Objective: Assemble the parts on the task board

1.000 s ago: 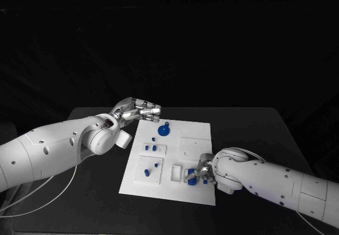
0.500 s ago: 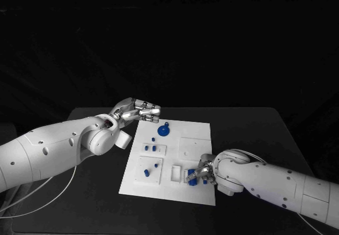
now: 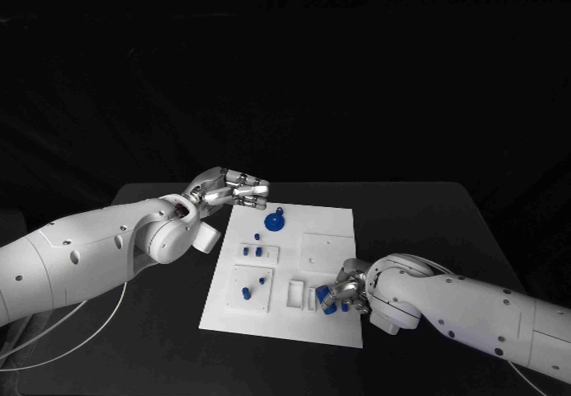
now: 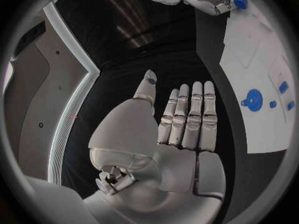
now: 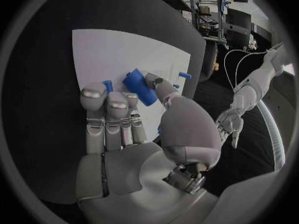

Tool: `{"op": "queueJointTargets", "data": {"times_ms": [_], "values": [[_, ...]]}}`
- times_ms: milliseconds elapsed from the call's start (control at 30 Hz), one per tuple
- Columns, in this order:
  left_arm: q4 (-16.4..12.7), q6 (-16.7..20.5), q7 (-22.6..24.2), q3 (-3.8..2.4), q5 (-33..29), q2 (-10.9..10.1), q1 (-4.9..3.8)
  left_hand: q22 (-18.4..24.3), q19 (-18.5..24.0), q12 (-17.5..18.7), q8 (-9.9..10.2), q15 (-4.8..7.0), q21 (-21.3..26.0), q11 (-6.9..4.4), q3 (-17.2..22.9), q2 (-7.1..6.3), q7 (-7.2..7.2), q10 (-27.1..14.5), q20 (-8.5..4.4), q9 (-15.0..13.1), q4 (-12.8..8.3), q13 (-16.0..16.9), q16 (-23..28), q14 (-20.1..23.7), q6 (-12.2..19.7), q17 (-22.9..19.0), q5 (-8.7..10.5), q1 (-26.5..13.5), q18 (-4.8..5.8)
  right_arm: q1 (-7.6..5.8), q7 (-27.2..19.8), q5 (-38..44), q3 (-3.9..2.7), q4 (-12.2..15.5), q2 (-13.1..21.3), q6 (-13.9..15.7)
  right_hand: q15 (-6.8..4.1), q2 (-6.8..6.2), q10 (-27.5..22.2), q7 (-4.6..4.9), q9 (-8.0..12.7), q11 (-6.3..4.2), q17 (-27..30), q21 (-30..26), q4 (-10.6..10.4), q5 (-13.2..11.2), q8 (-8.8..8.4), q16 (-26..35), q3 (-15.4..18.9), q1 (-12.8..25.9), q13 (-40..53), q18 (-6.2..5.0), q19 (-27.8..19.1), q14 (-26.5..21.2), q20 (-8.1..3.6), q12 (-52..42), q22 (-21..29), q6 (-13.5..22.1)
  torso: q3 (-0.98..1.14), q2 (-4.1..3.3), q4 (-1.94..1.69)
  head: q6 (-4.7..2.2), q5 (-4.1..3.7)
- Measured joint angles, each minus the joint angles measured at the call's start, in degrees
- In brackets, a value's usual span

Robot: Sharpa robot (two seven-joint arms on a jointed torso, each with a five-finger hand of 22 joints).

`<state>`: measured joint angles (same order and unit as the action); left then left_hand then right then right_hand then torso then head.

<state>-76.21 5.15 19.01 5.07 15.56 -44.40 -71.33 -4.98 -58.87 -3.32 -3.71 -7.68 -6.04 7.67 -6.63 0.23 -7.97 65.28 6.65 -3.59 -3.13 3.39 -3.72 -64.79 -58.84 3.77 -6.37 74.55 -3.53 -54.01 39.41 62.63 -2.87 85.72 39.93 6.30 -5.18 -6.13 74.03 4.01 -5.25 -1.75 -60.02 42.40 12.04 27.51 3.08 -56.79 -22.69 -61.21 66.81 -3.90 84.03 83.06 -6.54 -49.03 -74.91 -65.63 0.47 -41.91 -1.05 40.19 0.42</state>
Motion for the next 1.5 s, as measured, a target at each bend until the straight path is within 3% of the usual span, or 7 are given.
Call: {"op": "queueJointTargets", "data": {"times_ms": [200, 500, 667, 833, 1133, 1300, 1500], "values": [[0.0, -0.04, -0.11, 0.03, 0.0, -0.01, 0.0, 0.07, 0.0, 0.0, 0.0, 0.0, 0.0, 0.0, 0.0, 0.0, 0.0, 0.0, 0.0, 0.0, 0.0, 0.0, 0.0, 0.0, 0.0, 0.0, 0.0, 0.0, 0.0, -0.35, 0.32, -1.62, -0.87, 1.3, 0.59, 1.68, 0.0, 0.12, 0.01, -0.06, -0.01, -0.01, 0.0, 0.03, -0.66, -0.22, 0.01, 0.0, 0.8, 0.12, 0.0, 0.0, 0.0, 0.0, 0.0, 0.0, 0.0, -0.36, -0.03, -0.01, -0.03, -0.01, 0.02], [-0.01, -0.22, -0.28, 0.05, 0.0, 0.0, 0.0, 0.11, 0.0, 0.0, 0.0, 0.0, 0.0, 0.0, 0.0, 0.0, 0.0, 0.0, 0.0, 0.0, 0.0, 0.0, 0.0, 0.0, 0.0, 0.0, 0.0, 0.0, 0.0, -0.77, 0.42, -3.29, -1.13, 1.58, -0.42, 3.01, 0.0, 0.12, 0.1, -0.07, -0.05, -0.09, 0.01, 0.23, -1.69, -1.11, 0.35, 0.0, 1.84, 0.12, -0.01, 0.0, 0.0, 0.0, 0.0, 0.01, 0.0, -0.37, -0.03, -0.05, -0.08, 0.14, 0.13], [-0.01, -0.32, -0.37, 0.05, 0.0, 0.11, -0.01, 0.18, 0.0, 0.0, 0.0, 0.0, 0.0, 0.0, 0.16, 0.0, 0.0, 0.0, 0.0, 0.0, 0.16, 0.0, 0.0, 0.0, 0.0, 0.0, 0.0, 0.0, 0.0, -1.28, 0.45, -3.77, -1.15, 0.74, -2.11, 2.87, 0.0, 0.12, 0.12, -0.07, -0.15, -0.11, 0.01, 0.22, -2.5, -2.98, 0.54, 0.0, 2.95, 0.12, -0.1, 0.0, 0.0, 0.0, 0.0, 0.01, 0.0, -0.37, -0.09, -0.07, -0.1, 0.19, 0.15], [0.01, -0.43, -0.45, 0.06, 0.0, 0.29, -0.01, 0.17, 0.0, 0.0, 0.0, 0.0, 0.0, 0.0, 0.16, 0.0, 0.0, 0.0, 0.0, 0.0, 0.16, 0.0, 0.0, 0.0, 0.0, 0.0, 0.0, 0.0, 0.0, -1.64, 0.51, -4.16, -0.75, -0.59, -4.01, 2.08, 0.0, 0.12, 0.16, -0.07, -0.52, -0.11, -0.03, 0.22, -3.88, -5.41, 0.79, 0.0, 4.32, 0.12, -0.26, 0.0, 0.0, 0.01, 0.0, 0.01, 0.0, -0.37, -0.11, -0.07, -0.14, 0.26, 0.1], [0.05, -0.65, -0.62, 0.08, 0.01, 0.59, 0.0, 0.17, 0.0, 0.0, 0.0, 0.0, 0.0, 0.0, 0.16, 0.0, 0.0, 0.0, 0.0, 0.0, 0.16, 0.0, 0.0, 0.0, 0.0, 0.0, 0.0, 0.0, 0.0, -1.79, 0.56, -4.69, 0.38, -2.96, -6.55, 0.08, 0.01, 0.72, 0.32, -0.31, -0.51, -0.09, 0.1, -0.29, -8.3, -9.28, 0.75, 0.0, 5.86, 0.73, -1.19, 0.0, 0.0, 0.0, 0.0, 0.68, -0.04, -0.61, -0.11, -0.07, -0.16, 0.46, 0.4], [0.07, -0.71, -0.7, 0.08, 0.01, 0.64, 0.0, 0.25, 0.0, 0.0, 0.0, 0.0, 0.0, 0.0, 0.16, 0.0, 0.0, 0.0, 0.0, 0.0, 0.16, 0.0, 0.0, 0.0, 0.0, 0.0, 0.0, 0.0, 0.0, -1.82, 0.57, -4.84, 0.69, -3.8, -7.4, -0.88, 0.0, 0.56, 0.34, -0.33, -0.67, -0.09, 0.02, -0.56, -9.87, -10.41, 0.75, 0.0, 6.16, 1.23, -1.39, 0.0, 0.0, 0.01, 0.0, 0.68, -0.04, -0.63, -0.08, -0.07, -0.14, 0.59, 0.62], [0.08, -0.77, -0.76, 0.08, 0.01, 0.79, -0.01, 0.25, 0.0, 0.0, 0.0, 0.0, 0.0, 0.0, 0.16, 0.0, 0.0, 0.0, 0.0, 0.0, 0.16, 0.0, 0.0, 0.0, 0.0, 0.0, 0.0, 0.0, 0.0, -1.82, 0.68, -4.89, 0.85, -4.66, -8.11, -1.6, 0.0, 0.65, 0.53, -0.4, -0.9, -0.1, -0.11, -0.56, -12.15, -14.25, 0.8, 0.21, 6.4, 1.88, -1.49, 0.0, 0.0, 0.0, 0.0, 0.68, -0.04, -0.71, -0.02, -0.07, -0.11, 0.63, 0.79]]}}
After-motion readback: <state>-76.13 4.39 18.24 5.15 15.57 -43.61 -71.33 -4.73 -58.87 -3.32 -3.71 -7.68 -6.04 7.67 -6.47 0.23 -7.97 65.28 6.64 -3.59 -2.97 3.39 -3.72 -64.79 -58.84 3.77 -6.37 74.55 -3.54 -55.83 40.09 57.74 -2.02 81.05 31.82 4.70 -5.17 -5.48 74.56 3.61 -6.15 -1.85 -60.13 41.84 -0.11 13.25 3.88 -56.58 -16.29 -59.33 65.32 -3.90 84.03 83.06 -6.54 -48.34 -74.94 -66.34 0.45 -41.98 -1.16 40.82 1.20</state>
